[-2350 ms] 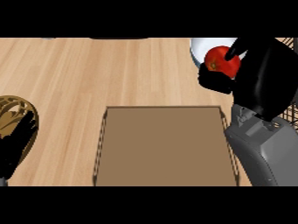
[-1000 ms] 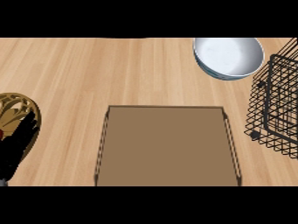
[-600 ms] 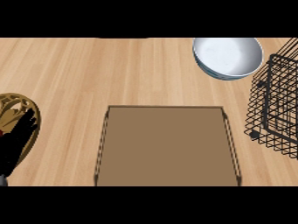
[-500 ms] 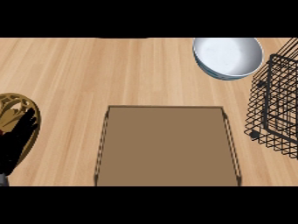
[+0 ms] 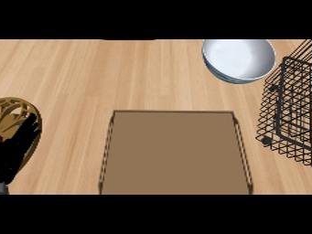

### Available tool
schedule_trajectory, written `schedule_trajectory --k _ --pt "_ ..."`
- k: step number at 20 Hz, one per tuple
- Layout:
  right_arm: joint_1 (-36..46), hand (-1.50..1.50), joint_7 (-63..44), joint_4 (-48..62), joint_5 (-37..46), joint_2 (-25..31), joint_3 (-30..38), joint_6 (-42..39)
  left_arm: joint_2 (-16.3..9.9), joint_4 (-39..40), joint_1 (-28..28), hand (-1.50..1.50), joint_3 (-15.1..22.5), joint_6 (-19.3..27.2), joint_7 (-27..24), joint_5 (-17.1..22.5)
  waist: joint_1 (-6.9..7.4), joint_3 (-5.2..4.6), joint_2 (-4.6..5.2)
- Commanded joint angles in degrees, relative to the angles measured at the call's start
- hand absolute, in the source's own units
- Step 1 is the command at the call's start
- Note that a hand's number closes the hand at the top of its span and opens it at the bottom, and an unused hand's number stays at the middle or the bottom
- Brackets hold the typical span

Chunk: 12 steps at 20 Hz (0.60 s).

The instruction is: Pick the tomato from the tray and place it in the tiered basket

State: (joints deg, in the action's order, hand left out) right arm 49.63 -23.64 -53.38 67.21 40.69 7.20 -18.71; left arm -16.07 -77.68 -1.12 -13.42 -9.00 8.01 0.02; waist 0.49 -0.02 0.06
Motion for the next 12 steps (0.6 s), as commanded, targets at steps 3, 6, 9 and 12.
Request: schedule_trajectory --k 3,6,9,12 --pt "-1.39 -1.5 -8.75 3.34 -1.85 -2.33 5.86 0.07 0.08 -1.86 -2.11 0.0 -0.5 0.53 -0.31 -0.38 0.04 0.03 -0.05" --pt "0.33 -1.5 -7.43 2.98 -2.49 -2.81 6.21 1.51 1.48 -5.13 -0.72 0.0 1.25 0.62 4.44 -0.15 0.26 0.05 0.01" --pt "-1.85 -1.5 -1.48 0.06 -5.33 1.65 9.63 4.43 -0.3 -2.11 -0.94 0.0 -0.54 -0.38 2.26 0.06 -0.17 0.04 -0.05" --pt "2.15 -1.5 -4.84 -4.5 -7.08 0.82 12.48 7.5 -0.78 -0.71 -0.38 0.0 -1.27 -0.35 -0.34 -0.07 -0.3 -0.01 -0.1"
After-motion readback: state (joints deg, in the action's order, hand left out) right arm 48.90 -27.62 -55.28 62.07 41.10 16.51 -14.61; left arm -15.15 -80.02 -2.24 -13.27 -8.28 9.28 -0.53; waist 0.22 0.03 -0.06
